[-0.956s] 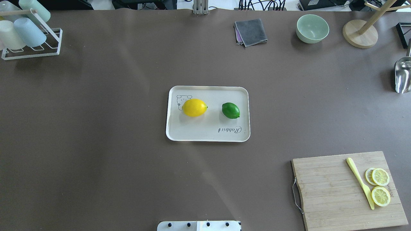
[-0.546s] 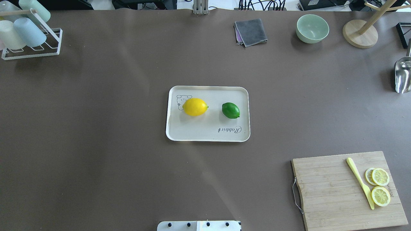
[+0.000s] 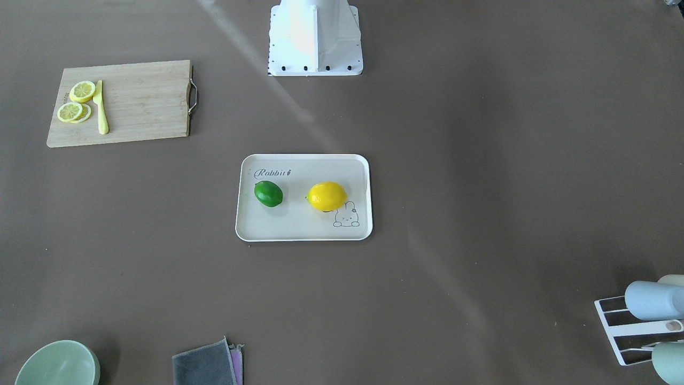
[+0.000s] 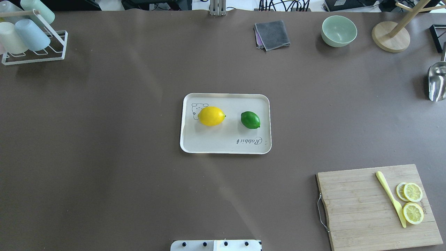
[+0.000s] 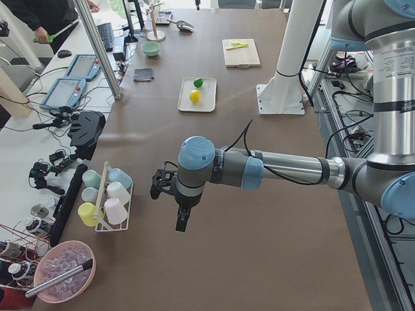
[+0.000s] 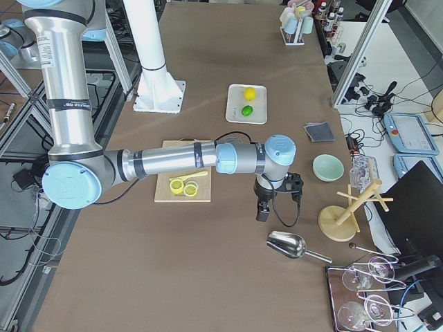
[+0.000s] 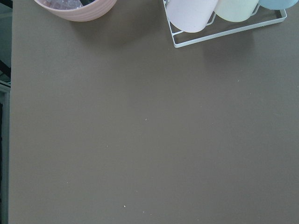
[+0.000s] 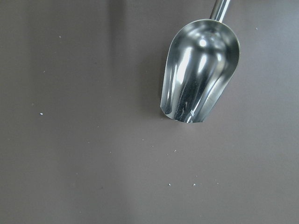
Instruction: Place all lemons on tray
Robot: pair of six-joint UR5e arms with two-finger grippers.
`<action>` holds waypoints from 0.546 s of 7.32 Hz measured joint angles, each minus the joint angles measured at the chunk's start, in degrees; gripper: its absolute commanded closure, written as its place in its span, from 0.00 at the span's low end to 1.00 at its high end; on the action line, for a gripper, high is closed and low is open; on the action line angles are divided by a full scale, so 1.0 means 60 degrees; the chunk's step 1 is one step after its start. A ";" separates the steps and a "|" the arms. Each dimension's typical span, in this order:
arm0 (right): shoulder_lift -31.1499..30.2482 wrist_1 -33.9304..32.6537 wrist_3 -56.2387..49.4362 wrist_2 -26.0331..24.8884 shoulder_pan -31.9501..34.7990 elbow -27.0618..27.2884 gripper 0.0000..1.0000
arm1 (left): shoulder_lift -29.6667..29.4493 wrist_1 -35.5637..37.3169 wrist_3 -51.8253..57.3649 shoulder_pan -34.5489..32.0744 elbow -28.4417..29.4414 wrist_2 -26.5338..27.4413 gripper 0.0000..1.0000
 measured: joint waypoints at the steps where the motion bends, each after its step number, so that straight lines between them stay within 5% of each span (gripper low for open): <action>1: -0.0022 0.0000 0.0003 0.0013 0.0073 -0.0009 0.00 | -0.0005 -0.0007 0.0000 0.0002 0.0017 -0.0003 0.01; 4: -0.0101 0.0000 0.0007 0.0026 0.0140 -0.0012 0.00 | -0.0009 -0.0013 0.0000 0.0003 0.0052 0.0007 0.01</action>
